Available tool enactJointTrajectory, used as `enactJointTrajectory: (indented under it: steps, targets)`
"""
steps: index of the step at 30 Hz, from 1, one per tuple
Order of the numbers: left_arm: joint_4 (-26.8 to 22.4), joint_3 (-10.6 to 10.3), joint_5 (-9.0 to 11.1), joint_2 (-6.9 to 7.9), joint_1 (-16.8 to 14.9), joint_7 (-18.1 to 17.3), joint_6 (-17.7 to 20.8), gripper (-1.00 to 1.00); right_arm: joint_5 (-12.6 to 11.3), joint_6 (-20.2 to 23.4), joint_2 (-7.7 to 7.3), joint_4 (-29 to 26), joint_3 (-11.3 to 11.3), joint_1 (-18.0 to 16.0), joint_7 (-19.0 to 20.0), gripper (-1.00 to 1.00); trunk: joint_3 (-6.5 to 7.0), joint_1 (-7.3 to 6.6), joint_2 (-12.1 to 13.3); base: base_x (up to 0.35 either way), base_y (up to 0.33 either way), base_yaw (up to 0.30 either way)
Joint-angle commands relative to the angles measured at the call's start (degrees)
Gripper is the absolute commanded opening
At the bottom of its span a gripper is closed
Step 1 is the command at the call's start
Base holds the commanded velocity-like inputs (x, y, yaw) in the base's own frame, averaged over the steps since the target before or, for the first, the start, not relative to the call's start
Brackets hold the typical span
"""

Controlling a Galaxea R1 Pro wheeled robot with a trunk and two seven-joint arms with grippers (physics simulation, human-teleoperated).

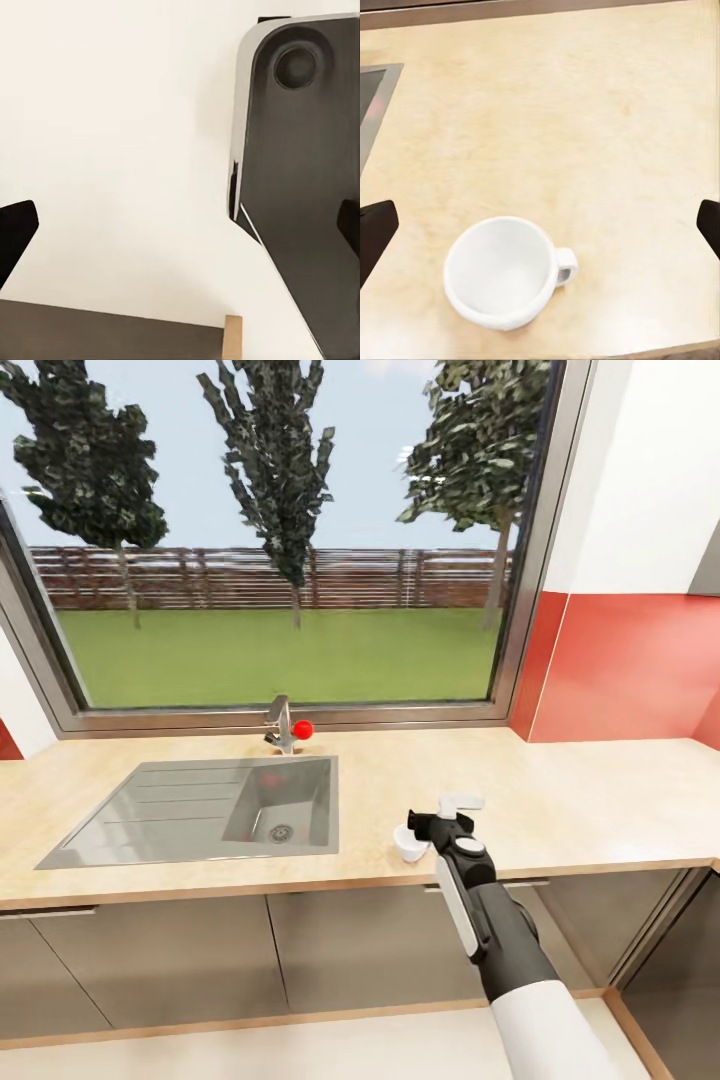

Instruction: Set up a coffee station on the kitchen countertop: keep the coffee maker on the countertop, move the bottle of coffee from the kitchen shelf to the counter next to the coffee maker, place a paper coffee filter on top of the coffee maker, put the saucer next to the coffee maker with the coffee cup on the saucer, and place the electric kettle next to the coffee maker.

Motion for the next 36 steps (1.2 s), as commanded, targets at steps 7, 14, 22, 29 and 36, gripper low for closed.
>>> enactJointTrajectory:
  steps: [7,14,22,29,36]
  targets:
    - [0.14,0.28,-0.42,0.05,0.64,-0.17,-0.02,1.0,-0.22,1.71,0.0,0.25,1.67,-0.07,-0.52,1.0,-0.13,0.04,-0.13,0.0,0.0,0.0]
    - [0.22,0.25,-0.5,-0.01,1.01,-0.19,0.13,1.0,-0.25,3.95,0.0,-0.78,1.6,-0.11,-0.62,1.0,-0.13,0.04,-0.13,0.0,0.0,0.0]
    - [0.22,0.24,-0.51,-0.04,1.06,-0.26,0.16,1.0,-0.21,6.52,0.0,-2.86,1.56,-0.27,-0.68,1.0,-0.13,0.04,-0.13,0.0,0.0,0.0]
    - [0.61,0.24,-0.51,0.02,1.39,-0.23,0.18,1.0,-0.08,8.78,0.0,-3.04,-0.23,-0.28,-1.89,1.0,-0.13,0.04,-0.13,0.0,0.0,0.0]
    - [1.0,0.24,-0.51,0.2,1.86,-0.26,0.16,1.0,-0.09,22.45,0.0,-2.93,-3.33,-0.28,-5.96,1.0,-0.13,0.04,-0.13,0.023,0.0,0.0]
